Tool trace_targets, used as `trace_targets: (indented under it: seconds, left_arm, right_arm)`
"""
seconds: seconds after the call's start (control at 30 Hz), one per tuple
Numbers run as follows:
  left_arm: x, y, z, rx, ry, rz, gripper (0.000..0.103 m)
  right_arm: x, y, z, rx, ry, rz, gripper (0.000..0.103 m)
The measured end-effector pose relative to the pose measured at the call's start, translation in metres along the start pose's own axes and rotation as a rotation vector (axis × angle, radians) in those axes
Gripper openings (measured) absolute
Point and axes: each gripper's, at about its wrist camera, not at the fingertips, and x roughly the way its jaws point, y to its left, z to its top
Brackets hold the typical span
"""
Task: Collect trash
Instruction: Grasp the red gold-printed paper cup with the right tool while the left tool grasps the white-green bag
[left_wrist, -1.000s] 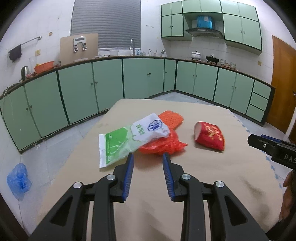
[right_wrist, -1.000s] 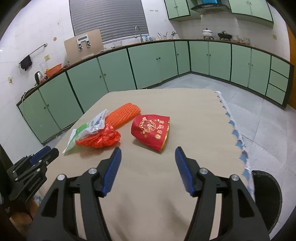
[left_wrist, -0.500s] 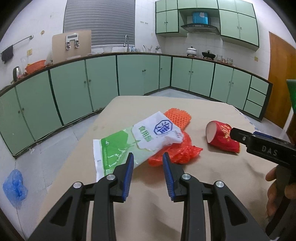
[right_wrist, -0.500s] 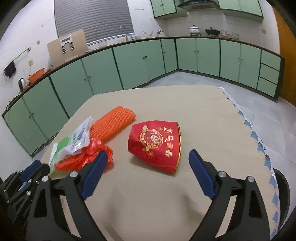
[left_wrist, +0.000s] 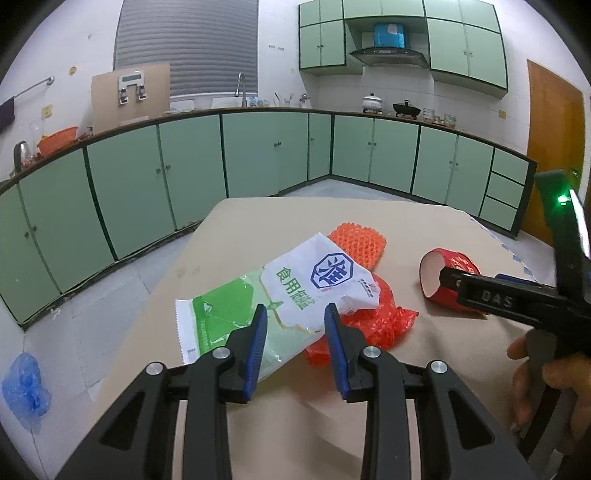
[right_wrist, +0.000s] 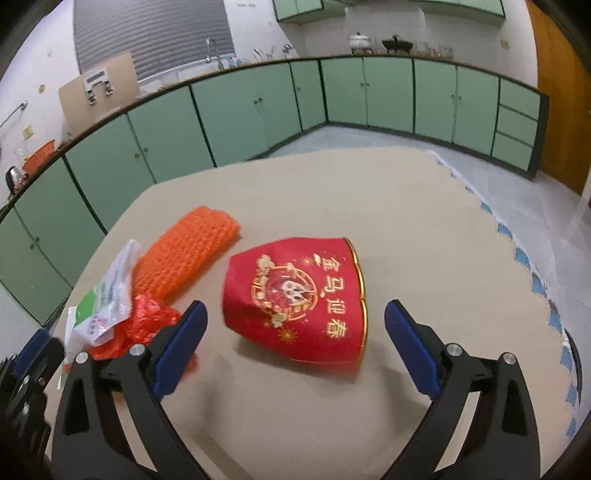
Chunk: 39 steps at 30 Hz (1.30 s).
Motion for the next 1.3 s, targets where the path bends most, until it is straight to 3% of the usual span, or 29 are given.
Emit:
trace_targets:
  seconds: [0.07,0.5,0.7,0.73,0.8,0.83,0.93,1.2,1.3]
  left_arm:
    - [-0.001,0.002,-0.002,0.002,0.002,-0.003,0.032]
    - [0.008,0.007,-0.015,0.105,0.098,-0.016,0.032]
    - [0.024,0.011,-0.015,0.071,0.146,0.016,0.034]
    - [0.027,0.012,-0.014,0.066,0.159,0.019,0.031]
    - [0.029,0.015,-0.014,0.043,0.165,-0.002,0.017]
    - [0.028,0.017,-0.014,0.032,0.159,-0.007,0.000]
    - [0.019,0.024,-0.013,-0.014,0.119,-0.035,0.000]
    - [0.002,0.018,-0.011,-0.007,0.083,-0.054,0.000]
    - [0.003,0.017,-0.016,0.015,0.090,-0.018,0.000]
  right_arm:
    - [0.003,-0.003,0.000,0.009,0.023,0.044,0.080]
    - [-0.023,-0.004,0.003,-0.006,-0.059,0.077,0.080]
    - [-0.025,-0.003,0.005,-0.014,-0.069,0.086,0.080]
    - [-0.026,-0.003,0.006,-0.015,-0.072,0.087,0.080]
    - [-0.027,-0.003,0.004,-0.021,-0.074,0.094,0.080]
    - [-0.028,-0.003,0.004,-0.022,-0.078,0.096,0.080]
    - [-0.031,-0.004,0.006,-0.024,-0.083,0.098,0.080]
    - [-0.037,-0.008,0.006,-0.014,-0.090,0.100,0.080]
    - [-0.039,-0.010,0.007,-0.007,-0.094,0.101,0.080]
